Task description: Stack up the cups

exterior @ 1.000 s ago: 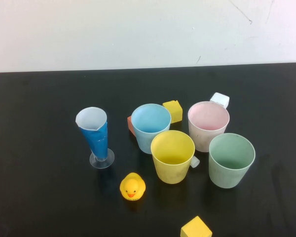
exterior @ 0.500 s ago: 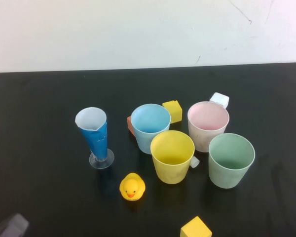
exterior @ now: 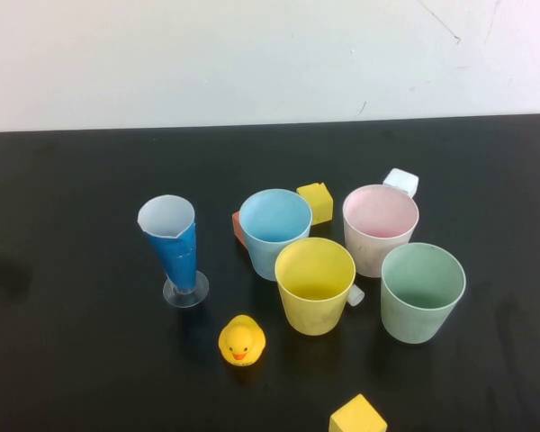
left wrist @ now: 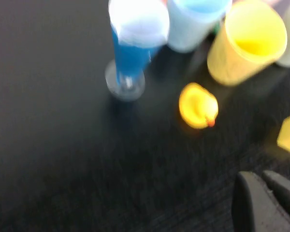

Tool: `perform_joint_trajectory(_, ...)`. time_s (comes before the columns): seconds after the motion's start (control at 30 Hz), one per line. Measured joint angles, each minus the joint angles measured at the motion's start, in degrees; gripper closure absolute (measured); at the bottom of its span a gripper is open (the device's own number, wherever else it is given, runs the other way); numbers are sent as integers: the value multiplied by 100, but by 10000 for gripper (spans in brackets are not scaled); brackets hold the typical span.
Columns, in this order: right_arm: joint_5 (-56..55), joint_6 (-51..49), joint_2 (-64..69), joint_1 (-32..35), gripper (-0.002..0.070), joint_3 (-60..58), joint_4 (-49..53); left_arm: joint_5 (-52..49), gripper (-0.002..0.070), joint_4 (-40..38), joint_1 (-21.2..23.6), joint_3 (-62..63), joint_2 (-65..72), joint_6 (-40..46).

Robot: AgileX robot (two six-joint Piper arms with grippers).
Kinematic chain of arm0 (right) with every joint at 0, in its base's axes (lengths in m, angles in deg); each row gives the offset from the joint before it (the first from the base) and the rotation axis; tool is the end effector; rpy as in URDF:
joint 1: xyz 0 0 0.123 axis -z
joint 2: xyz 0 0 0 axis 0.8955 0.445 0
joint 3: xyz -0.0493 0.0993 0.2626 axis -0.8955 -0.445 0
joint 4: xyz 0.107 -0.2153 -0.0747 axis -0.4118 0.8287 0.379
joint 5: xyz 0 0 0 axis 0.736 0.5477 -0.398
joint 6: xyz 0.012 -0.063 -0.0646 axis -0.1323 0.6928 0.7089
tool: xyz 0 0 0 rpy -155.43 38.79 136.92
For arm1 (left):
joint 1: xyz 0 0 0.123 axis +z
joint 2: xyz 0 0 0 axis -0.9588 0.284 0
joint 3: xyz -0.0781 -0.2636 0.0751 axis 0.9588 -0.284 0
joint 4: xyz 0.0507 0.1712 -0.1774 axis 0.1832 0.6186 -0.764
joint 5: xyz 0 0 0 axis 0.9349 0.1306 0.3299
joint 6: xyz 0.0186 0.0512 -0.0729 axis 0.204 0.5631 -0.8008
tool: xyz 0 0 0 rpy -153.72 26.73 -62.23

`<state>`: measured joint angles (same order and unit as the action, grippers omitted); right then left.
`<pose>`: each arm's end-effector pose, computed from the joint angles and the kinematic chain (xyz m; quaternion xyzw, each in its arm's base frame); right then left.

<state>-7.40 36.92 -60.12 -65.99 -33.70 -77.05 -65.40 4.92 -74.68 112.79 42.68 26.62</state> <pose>0.0518 0.0253 0.1858 0.0324 0.7514 0.2214 0.6207 0.1321 -0.0399 0.4113 0.1572 0.8996 -0.1690 0.3706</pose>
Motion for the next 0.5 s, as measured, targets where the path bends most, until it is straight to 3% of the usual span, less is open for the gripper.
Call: perform_joint_trajectory(0.5,-2,110,0,0,679,0,0,-134,677,338,-1741,2560,3182,2)
